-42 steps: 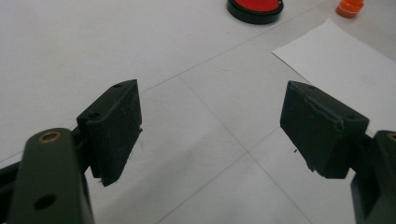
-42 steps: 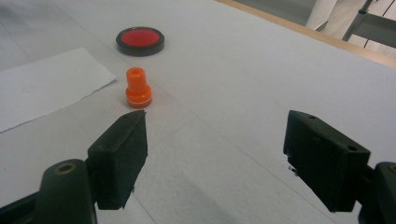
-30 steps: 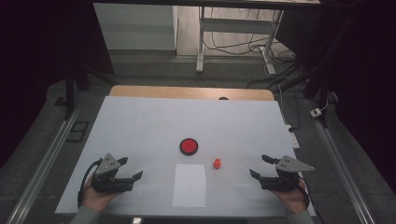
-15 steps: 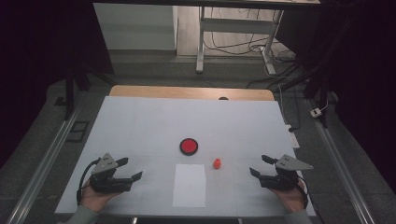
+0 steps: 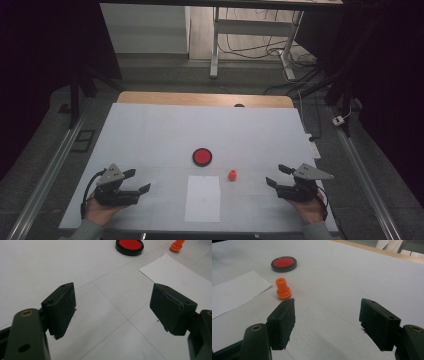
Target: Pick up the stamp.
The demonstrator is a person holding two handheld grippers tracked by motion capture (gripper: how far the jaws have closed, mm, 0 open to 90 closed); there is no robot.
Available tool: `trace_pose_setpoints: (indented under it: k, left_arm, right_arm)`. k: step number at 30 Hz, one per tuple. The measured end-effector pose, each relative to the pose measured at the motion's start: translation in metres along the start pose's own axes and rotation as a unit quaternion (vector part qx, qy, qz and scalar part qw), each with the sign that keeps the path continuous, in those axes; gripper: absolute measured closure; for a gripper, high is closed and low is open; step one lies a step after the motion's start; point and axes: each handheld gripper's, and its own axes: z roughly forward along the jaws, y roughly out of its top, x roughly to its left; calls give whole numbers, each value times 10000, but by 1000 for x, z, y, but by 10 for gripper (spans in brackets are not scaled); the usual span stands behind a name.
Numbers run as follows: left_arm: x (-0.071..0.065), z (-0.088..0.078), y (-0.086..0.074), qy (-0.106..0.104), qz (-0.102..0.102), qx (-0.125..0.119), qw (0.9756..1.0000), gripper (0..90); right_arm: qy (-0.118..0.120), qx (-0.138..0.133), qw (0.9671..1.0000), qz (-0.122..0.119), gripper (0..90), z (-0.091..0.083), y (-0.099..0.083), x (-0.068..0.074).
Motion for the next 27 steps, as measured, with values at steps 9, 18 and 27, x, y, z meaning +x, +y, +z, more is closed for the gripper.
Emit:
trace_pose_setpoints:
  k: [9, 18, 27]
  left_arm:
    - [-7, 2, 2, 19, 78, -15, 10000, 219]
    - [-11, 4, 8, 134, 139, 43, 9998, 230]
    - [-8, 1, 4, 156, 115, 61, 9998, 234]
  right_arm:
    - [137, -112, 9998, -108, 295, -2, 9, 9]
    - [364, -138, 9991, -192, 314, 6, 24, 12]
    - [555, 137, 9976, -385, 321, 21, 35, 25]
